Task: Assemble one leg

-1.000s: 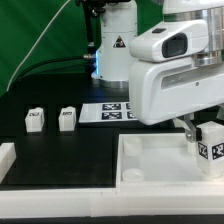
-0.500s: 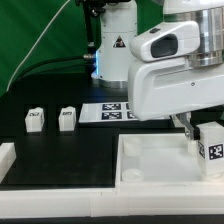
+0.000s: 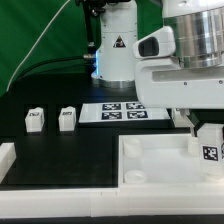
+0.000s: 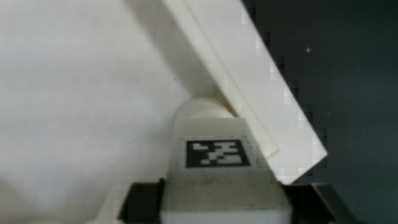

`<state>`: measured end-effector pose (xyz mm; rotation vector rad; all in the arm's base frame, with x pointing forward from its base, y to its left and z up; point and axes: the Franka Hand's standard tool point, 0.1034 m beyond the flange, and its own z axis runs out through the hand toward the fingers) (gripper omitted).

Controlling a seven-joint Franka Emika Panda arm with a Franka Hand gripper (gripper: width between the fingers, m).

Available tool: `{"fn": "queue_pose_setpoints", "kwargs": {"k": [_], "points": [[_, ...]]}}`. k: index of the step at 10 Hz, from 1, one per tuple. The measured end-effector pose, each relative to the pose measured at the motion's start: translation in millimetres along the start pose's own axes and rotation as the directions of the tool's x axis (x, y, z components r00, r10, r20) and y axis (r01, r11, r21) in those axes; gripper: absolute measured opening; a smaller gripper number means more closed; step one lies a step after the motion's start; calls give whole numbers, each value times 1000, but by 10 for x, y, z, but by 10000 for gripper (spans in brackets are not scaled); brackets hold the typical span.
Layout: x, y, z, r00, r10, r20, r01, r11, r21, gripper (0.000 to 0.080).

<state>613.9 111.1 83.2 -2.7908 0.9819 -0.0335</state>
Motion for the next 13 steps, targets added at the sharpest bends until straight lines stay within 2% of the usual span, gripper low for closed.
{"fn": "queue_pose_setpoints", "kwargs": {"k": [2, 5, 6, 9, 10, 11, 12, 13], "points": [[-14, -14, 4, 972, 234, 9, -234, 972, 8, 294], [-68, -70, 25, 831, 556, 19, -556, 831, 22, 294], [-79, -79, 29, 792, 610, 24, -610, 792, 22, 294], [-80, -79, 29, 801, 598, 25, -598, 801, 23, 336], [-80, -79, 29, 831, 556, 23, -556, 831, 24, 526], [-83, -82, 30, 834, 551, 24, -552, 834, 24, 611], [-81, -80, 30, 862, 506, 20, -507, 862, 24, 611], [-77, -77, 29, 927, 374, 16, -374, 927, 26, 642]]}}
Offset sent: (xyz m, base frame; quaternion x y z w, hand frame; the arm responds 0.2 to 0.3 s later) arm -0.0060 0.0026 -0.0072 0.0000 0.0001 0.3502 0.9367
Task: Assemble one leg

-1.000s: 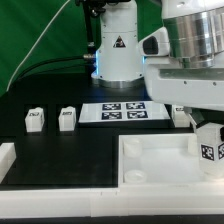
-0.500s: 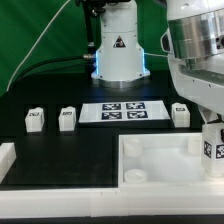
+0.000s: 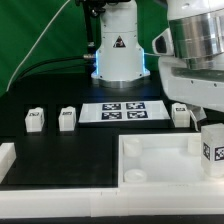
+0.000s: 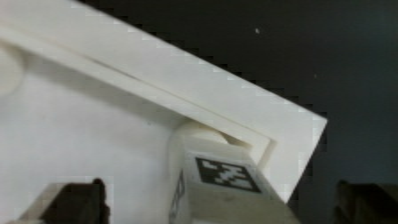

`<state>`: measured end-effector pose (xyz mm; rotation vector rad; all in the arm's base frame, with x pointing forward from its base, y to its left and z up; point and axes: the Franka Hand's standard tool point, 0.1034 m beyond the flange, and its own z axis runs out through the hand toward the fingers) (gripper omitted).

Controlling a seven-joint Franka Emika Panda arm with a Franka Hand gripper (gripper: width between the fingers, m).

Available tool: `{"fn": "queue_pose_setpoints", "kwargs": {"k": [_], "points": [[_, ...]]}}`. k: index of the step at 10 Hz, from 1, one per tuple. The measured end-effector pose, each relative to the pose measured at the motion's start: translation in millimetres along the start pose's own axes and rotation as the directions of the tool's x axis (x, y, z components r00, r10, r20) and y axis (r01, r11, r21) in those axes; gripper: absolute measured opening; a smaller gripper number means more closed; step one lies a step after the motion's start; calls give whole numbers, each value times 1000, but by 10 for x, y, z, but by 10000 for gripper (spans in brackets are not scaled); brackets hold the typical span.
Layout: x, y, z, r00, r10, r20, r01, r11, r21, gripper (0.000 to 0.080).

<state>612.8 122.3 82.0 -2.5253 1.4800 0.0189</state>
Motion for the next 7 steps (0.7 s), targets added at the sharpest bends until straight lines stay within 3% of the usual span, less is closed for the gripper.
{"fn": "queue_pose_setpoints", "kwargs": {"k": [2, 3, 5, 7], "points": [[-35, 13, -1, 966, -258, 17, 258, 966, -26, 647], [-29, 17, -3, 910, -415, 15, 416, 909, -35, 649], [-18, 19, -8, 737, -676, 16, 675, 735, -60, 649], [-12, 16, -18, 571, -820, 35, 820, 568, -75, 649]]}}
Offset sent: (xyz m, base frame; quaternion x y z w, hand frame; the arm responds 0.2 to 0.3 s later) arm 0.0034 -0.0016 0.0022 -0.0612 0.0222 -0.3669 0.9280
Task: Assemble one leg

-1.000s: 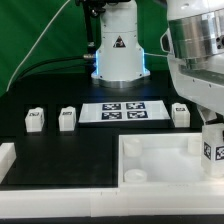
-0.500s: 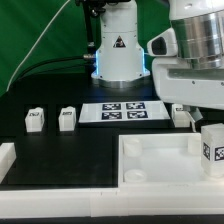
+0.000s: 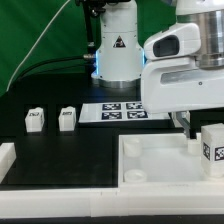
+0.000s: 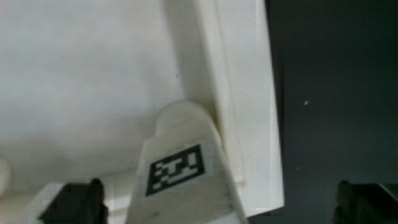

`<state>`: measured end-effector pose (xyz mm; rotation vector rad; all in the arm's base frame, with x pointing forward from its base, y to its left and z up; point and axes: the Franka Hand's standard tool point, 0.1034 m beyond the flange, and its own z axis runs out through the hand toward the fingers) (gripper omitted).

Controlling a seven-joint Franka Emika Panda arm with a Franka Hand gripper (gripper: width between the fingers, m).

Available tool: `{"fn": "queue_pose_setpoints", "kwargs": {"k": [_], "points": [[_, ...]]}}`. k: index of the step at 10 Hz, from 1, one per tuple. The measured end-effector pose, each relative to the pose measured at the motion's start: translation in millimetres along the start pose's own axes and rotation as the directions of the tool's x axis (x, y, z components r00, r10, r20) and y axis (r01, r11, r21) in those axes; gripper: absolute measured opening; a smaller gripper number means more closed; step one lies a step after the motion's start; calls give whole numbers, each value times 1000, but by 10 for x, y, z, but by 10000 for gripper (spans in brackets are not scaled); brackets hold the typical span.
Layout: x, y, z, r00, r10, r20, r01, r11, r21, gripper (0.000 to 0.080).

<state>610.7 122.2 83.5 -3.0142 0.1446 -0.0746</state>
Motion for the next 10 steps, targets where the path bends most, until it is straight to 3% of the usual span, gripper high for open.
{"fn": "queue_pose_setpoints", "kwargs": {"k": [2, 6, 9, 10], "points": [[17, 19, -6, 968, -252, 1, 252, 968, -18, 649], [25, 49, -6, 948, -317, 1, 317, 948, -18, 649], [29, 54, -8, 949, -317, 0, 316, 948, -18, 295], [35, 66, -10, 949, -315, -1, 315, 949, -19, 295]]}}
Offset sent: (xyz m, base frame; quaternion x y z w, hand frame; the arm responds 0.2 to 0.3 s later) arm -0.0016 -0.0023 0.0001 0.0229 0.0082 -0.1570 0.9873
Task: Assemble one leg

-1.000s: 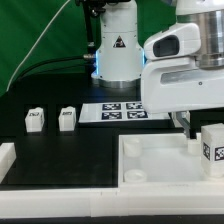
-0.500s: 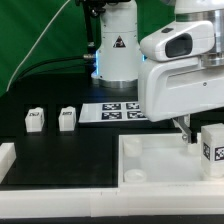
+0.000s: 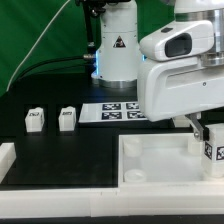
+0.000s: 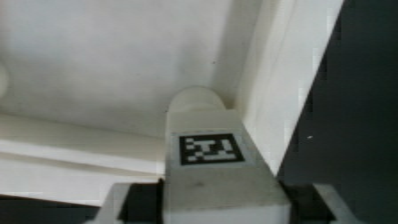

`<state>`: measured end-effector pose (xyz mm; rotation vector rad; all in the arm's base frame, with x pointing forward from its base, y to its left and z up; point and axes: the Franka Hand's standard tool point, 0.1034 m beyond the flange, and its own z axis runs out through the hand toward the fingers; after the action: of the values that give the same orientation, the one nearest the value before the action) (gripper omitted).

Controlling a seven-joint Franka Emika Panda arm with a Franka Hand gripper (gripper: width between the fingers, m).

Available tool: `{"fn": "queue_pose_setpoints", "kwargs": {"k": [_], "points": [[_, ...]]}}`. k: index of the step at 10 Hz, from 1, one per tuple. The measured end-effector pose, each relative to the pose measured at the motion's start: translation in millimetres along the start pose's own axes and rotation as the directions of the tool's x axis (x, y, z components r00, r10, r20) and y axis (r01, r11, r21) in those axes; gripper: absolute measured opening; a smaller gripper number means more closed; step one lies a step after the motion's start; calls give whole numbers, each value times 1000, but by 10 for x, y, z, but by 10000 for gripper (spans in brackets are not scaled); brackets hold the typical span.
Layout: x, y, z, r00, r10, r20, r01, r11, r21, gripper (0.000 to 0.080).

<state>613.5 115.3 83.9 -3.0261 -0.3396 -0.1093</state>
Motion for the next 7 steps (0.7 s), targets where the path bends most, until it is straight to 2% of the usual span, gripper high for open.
{"fn": "queue_pose_setpoints", "kwargs": {"k": [4, 5, 7], "points": [[0, 7, -1, 999, 41, 0, -41, 999, 0, 297], [2, 5, -1, 995, 99, -1, -99, 995, 3, 297], [0, 3, 1, 940, 341, 1, -341, 940, 10, 297]]}}
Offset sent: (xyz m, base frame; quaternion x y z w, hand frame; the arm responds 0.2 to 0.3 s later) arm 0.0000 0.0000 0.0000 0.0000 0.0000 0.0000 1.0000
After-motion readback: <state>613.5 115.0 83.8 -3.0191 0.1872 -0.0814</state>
